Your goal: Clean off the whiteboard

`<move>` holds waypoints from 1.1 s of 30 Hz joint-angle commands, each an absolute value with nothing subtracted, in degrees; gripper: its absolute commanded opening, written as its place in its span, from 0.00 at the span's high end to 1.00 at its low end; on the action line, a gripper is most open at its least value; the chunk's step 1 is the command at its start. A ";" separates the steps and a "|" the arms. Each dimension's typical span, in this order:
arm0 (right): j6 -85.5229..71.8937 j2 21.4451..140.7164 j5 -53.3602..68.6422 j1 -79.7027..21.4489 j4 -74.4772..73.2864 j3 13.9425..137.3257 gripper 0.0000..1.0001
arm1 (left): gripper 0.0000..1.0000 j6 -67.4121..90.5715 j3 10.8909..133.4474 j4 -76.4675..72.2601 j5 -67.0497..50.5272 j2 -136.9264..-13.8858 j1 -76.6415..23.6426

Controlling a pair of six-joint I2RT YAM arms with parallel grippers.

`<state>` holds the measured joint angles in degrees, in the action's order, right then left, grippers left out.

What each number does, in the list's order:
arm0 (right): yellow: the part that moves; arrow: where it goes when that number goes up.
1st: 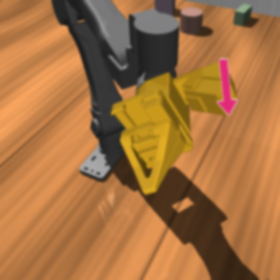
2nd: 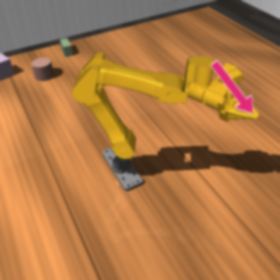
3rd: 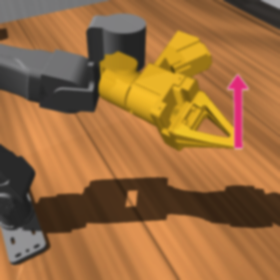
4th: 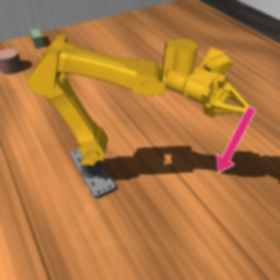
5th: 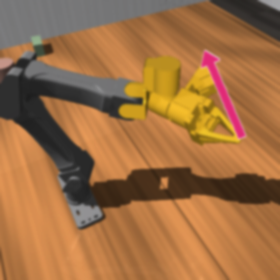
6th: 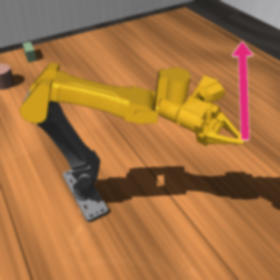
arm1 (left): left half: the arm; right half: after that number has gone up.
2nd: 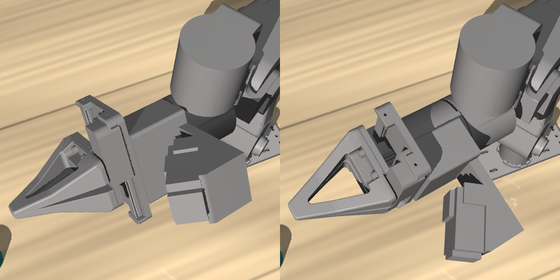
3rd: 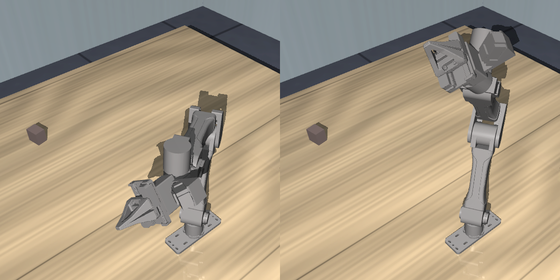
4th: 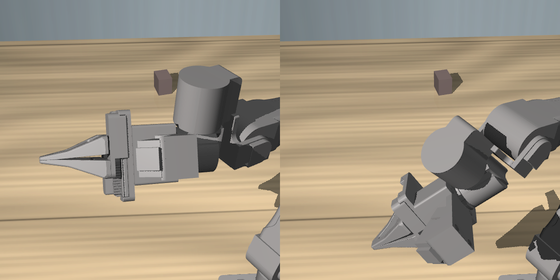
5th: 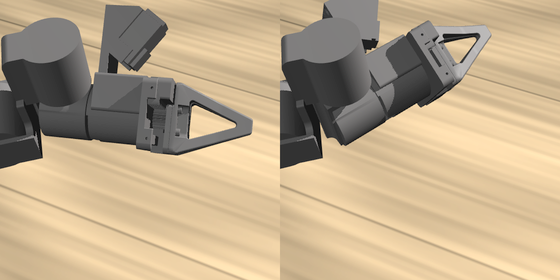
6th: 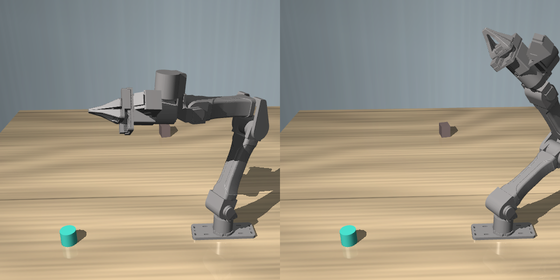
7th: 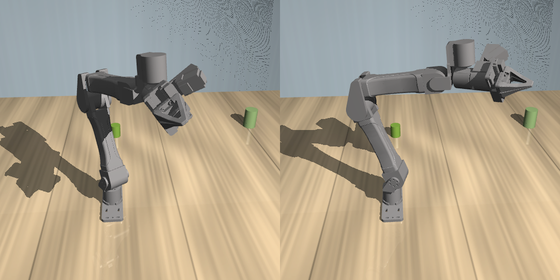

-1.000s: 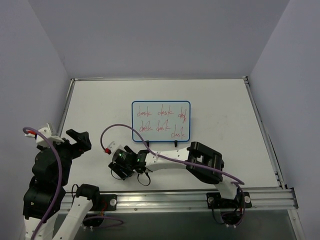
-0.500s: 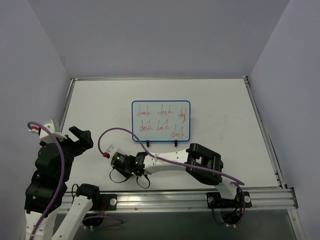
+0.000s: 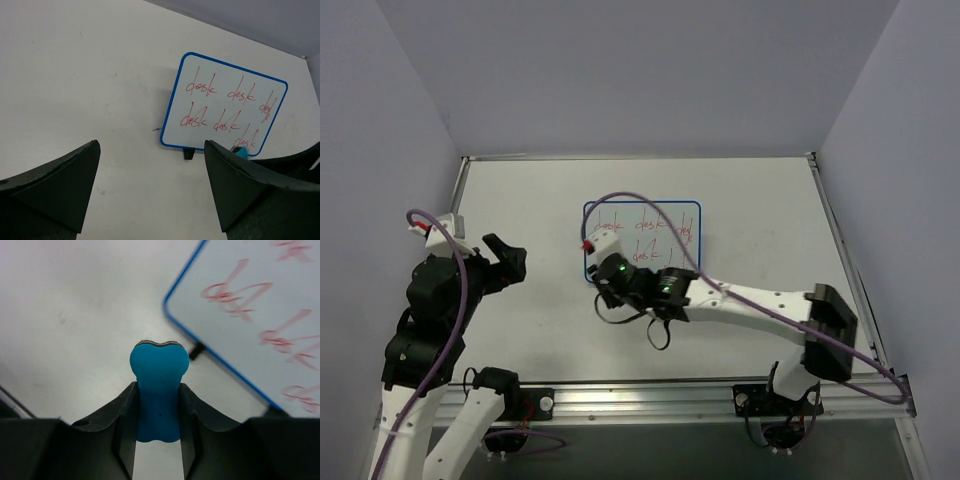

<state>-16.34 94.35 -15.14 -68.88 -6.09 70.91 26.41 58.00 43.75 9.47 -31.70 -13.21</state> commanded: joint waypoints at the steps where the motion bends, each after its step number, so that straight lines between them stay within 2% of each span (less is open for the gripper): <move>1: -18.63 80.89 -22.58 -61.54 -11.24 65.24 0.87 | 0.06 27.42 59.76 32.98 -0.77 -39.87 -12.83; 8: -17.93 57.43 -25.58 -52.13 -20.73 60.65 0.84 | 0.06 27.78 61.87 9.28 -19.23 -60.88 -12.31; 11: -17.49 52.32 -24.18 -49.84 -23.64 60.12 0.84 | 0.06 23.14 64.24 1.18 -30.02 -72.65 -10.47; 13: -17.49 50.72 -22.15 -49.57 -25.39 59.85 0.84 | 0.06 21.89 69.76 0.97 -39.26 -82.32 -8.27; 17: -18.11 45.72 -18.65 -49.83 -26.29 59.42 0.84 | 0.06 30.74 75.31 -16.65 -58.77 -95.43 -0.90; 19: -17.75 43.96 -15.13 -49.75 -26.45 59.85 0.83 | 0.06 30.50 77.16 -17.84 -60.38 -99.22 -0.26; 25: -16.88 42.01 -14.50 -49.83 -28.56 61.61 0.83 | 0.06 25.14 77.87 -17.75 -63.27 -106.16 0.88; 30: -16.17 41.84 -12.04 -49.83 -27.51 61.08 0.83 | 0.06 28.21 75.06 -25.92 -65.39 -109.68 0.88; 33: -16.08 41.57 -10.29 -49.83 -25.85 60.03 0.83 | 0.06 28.21 77.51 -25.14 -67.14 -112.75 0.62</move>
